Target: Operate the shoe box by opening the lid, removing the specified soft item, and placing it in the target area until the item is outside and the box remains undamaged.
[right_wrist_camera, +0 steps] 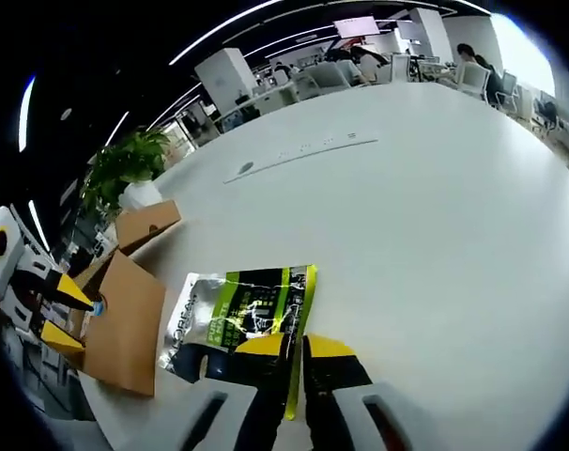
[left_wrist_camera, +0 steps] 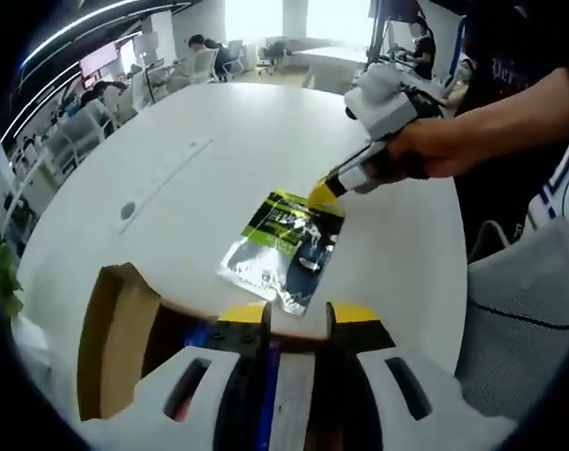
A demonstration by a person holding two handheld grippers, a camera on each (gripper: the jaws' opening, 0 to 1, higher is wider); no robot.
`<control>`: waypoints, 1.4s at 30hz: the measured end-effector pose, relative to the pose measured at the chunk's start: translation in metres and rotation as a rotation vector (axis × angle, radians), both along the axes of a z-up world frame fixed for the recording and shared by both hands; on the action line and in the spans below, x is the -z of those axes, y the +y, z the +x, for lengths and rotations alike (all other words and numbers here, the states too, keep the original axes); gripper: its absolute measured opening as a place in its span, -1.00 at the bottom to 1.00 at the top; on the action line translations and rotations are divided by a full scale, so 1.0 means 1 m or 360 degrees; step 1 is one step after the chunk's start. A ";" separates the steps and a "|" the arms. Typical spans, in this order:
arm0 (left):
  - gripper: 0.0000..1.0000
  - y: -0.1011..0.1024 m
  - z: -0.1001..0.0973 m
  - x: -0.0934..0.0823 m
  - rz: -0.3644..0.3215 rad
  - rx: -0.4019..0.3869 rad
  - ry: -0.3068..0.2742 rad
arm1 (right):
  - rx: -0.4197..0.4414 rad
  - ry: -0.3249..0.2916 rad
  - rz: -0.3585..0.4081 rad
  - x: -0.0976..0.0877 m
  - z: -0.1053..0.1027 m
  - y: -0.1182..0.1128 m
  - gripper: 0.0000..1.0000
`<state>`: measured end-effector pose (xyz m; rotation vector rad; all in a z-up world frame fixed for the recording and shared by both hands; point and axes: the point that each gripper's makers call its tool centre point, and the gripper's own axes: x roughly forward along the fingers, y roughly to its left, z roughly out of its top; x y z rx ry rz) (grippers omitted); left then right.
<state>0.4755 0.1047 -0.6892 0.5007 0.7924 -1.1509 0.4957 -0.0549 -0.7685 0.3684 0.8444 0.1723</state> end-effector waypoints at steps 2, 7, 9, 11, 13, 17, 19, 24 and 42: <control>-0.53 0.004 -0.001 -0.003 -0.0023 -0.0019 0.0012 | 0.0004 -0.0019 -0.0002 -0.005 0.000 -0.001 -0.92; -0.48 0.012 -0.002 -0.008 -0.0049 -0.0039 -0.0011 | 0.0002 -0.0053 -0.0003 -0.017 -0.001 -0.002 -0.85; -0.44 0.016 -0.002 -0.012 -0.0077 -0.0060 -0.0010 | 0.0010 -0.0070 0.0006 -0.022 -0.002 -0.002 -0.80; -0.41 0.019 -0.002 -0.017 -0.0111 -0.0093 0.0001 | 0.0001 -0.0088 0.0001 -0.027 -0.004 -0.001 -0.76; -0.39 0.022 -0.002 -0.021 -0.0137 -0.0118 0.0009 | -0.0007 -0.0100 -0.0006 -0.031 -0.007 0.000 -0.73; -0.31 0.031 -0.003 -0.028 -0.0178 -0.0166 0.0011 | -0.0001 -0.0130 0.0028 -0.041 -0.011 0.003 -0.69; -0.28 0.036 -0.004 -0.030 -0.0199 -0.0194 0.0012 | -0.0001 -0.0144 0.0040 -0.045 -0.013 0.005 -0.65; -0.29 0.051 -0.007 -0.034 -0.0232 -0.0241 0.0021 | -0.0031 -0.0190 0.0056 -0.057 -0.022 0.013 -0.57; -0.25 0.116 -0.026 -0.049 -0.0274 -0.0413 -0.0021 | -0.0031 -0.0259 0.0103 -0.078 -0.048 0.029 -0.47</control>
